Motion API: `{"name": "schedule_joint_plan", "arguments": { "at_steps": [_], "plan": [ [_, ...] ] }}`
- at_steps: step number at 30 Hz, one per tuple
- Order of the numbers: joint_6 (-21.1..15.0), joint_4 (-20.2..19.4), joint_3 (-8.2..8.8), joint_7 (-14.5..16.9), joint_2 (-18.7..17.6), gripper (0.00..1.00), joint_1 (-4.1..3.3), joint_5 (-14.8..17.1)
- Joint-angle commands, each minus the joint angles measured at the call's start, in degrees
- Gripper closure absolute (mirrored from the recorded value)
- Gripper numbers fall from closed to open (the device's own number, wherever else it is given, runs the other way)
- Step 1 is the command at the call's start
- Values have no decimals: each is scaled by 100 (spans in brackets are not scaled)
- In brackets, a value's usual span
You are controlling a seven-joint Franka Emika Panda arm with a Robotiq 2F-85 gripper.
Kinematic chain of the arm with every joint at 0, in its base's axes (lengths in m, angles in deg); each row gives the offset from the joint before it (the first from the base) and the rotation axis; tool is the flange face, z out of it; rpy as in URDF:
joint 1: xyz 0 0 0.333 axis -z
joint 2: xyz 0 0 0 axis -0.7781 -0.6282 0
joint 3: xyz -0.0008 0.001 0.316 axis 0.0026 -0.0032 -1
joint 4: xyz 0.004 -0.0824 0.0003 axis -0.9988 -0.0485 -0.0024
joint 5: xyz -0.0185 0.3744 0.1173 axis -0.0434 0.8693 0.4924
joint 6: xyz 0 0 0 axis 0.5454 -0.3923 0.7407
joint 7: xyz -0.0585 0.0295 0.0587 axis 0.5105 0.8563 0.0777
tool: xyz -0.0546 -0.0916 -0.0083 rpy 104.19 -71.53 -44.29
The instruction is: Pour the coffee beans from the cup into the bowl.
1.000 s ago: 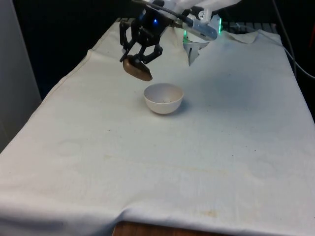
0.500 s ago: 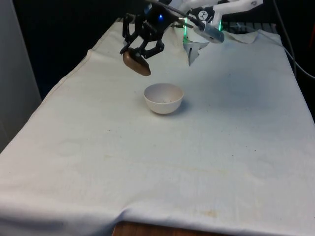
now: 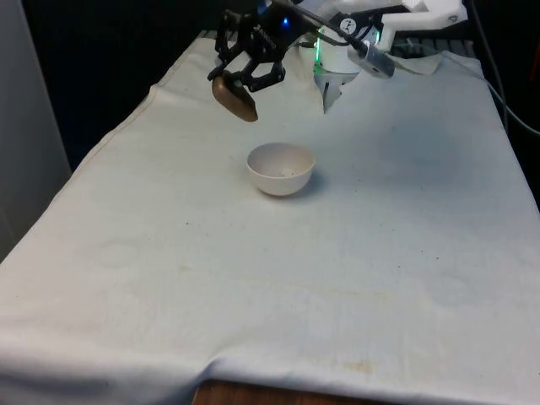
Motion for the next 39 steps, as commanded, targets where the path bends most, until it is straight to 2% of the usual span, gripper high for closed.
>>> {"name": "schedule_joint_plan", "arguments": {
  "at_steps": [1, 7, 8, 9, 16, 17, 19, 25, 26, 27, 35, 36, 37, 39],
  "plan": [
    [74, -17, -11, -57, 40, 96, -34, -74],
    [338, -17, -149, -206, 63, 96, -34, -218],
    [321, 0, -160, -183, 40, 96, 0, -183],
    [390, -17, -172, -235, 69, 96, -34, -241],
    [791, -6, -413, -435, 74, 96, -34, -361],
    [739, 6, -407, -401, 57, 96, 0, -321],
    [882, -6, -464, -476, 74, 96, -34, -390],
    [1192, 6, -653, -630, 63, 96, -29, -476],
    [1152, 6, -659, -602, 57, 96, -6, -435],
    [1238, 11, -682, -653, 57, 96, -34, -487],
    [1633, 40, -940, -842, 17, 96, -40, -584],
    [1581, 11, -945, -825, 46, 96, -6, -561],
    [1673, 46, -968, -859, 11, 96, -40, -596],
    [1770, 57, -1031, -900, 0, 96, -40, -619]
  ]
}}
